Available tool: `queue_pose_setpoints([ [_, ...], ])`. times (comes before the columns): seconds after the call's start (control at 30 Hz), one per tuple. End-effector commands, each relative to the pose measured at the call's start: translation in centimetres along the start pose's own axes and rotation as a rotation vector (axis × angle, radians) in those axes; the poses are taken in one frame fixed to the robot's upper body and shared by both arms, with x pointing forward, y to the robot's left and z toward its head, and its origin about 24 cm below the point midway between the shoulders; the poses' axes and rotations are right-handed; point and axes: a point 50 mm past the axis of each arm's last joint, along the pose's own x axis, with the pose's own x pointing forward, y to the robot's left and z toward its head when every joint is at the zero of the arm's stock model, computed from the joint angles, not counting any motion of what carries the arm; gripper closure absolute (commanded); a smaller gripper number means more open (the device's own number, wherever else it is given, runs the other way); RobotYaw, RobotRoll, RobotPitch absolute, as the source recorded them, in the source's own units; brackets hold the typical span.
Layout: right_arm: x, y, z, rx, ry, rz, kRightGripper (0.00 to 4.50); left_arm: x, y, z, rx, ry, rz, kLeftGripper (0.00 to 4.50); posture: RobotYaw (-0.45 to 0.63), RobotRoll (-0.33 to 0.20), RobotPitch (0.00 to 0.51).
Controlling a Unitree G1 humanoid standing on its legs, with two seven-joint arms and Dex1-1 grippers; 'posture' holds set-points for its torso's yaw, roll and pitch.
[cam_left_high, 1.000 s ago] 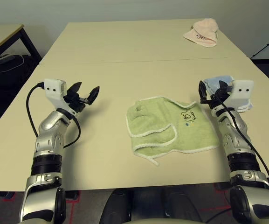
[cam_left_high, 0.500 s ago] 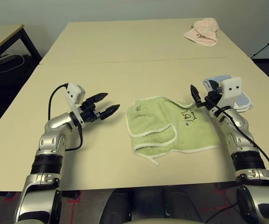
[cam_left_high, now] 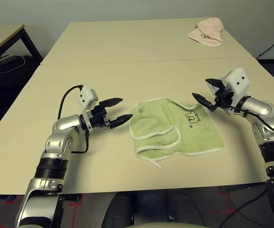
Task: Fold the towel and set it aside.
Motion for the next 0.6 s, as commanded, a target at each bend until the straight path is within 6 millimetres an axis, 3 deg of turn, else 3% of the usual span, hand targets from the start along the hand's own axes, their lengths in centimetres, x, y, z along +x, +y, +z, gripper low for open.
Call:
queue_pose_setpoints([
  [0.03, 0.1, -0.5, 0.3, -0.145, 0.099, 0.149, 0.03, 0.3, -0.5, -0.3, -0.003, 0.023, -0.009, 0.0, 0.12, 0.0, 0.09],
  [0.4, 0.3, -1.9, 0.8, -0.38, 0.254, 0.358, 0.03, 0.3, -0.8, -0.7, -0.006, 0.025, 0.02, 0.0, 0.14, 0.0, 0.09],
  [0.6, -0.2, -3.0, 1.5, -0.425, 0.259, 0.362, 0.03, 0.6, -0.9, -0.7, -0.009, 0.018, 0.024, 0.0, 0.14, 0.0, 0.086],
])
